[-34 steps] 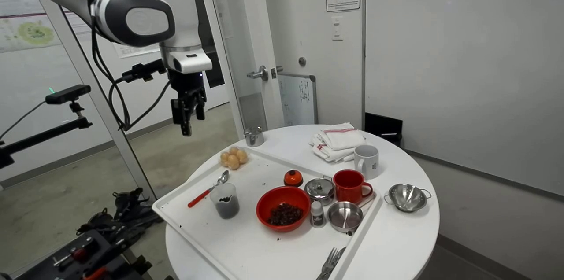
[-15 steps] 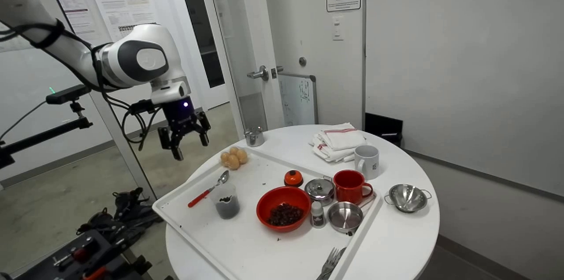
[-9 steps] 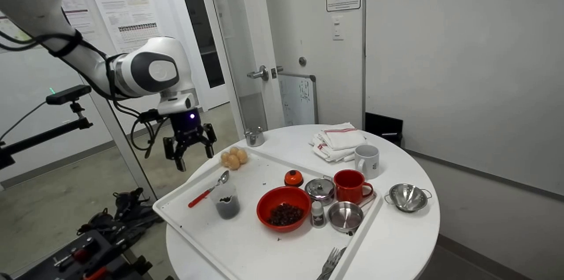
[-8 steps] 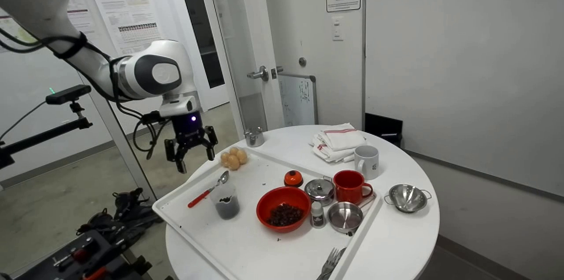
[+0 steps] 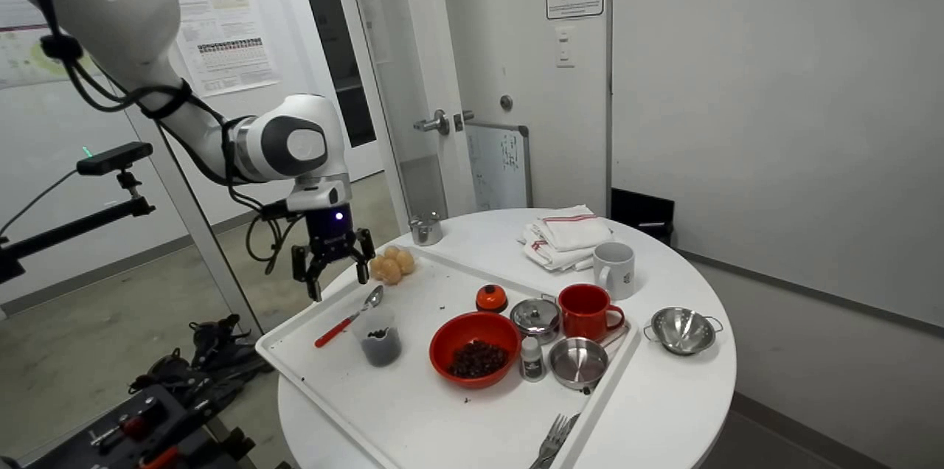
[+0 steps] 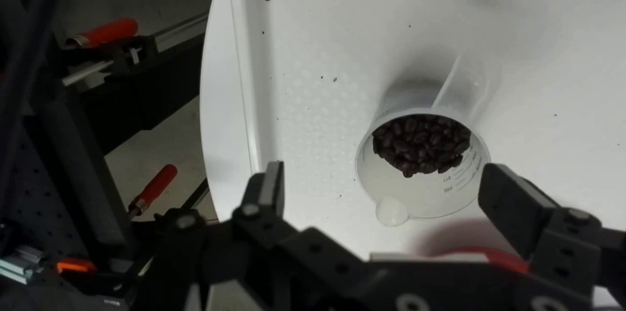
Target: Pour some of the contents of the jar into the orange bowl
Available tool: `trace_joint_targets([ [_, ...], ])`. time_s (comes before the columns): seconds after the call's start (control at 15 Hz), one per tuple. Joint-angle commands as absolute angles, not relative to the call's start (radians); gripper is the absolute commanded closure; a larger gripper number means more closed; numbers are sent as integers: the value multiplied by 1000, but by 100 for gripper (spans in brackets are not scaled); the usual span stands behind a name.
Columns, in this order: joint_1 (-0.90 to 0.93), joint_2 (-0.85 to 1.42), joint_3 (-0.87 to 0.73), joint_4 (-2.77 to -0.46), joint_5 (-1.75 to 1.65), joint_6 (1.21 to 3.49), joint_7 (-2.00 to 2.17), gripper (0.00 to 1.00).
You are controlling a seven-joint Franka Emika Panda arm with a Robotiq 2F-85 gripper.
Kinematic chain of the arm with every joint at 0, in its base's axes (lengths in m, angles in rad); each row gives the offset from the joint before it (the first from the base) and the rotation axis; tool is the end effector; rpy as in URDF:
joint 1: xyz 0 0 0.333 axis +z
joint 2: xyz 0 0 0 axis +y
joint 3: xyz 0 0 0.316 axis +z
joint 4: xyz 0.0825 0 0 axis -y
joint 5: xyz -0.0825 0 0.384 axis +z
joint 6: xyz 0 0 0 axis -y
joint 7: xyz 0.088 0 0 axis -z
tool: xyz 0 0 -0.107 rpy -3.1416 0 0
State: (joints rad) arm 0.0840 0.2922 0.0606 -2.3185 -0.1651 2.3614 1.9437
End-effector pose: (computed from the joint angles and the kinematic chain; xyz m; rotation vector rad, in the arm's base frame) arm 0.4897 0.0703 0.1974 1.9391 -2.1365 -0.0757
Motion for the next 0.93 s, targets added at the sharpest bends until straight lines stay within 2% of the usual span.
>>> trace_joint_targets([
  [0.0,133,391,36,-2213,-138,2287,1950,0],
  [0.4,153,492,23,-2098,-107,2200,1932,0],
  [0.87,196,594,-54,-1989,-116,2192,2128,0],
])
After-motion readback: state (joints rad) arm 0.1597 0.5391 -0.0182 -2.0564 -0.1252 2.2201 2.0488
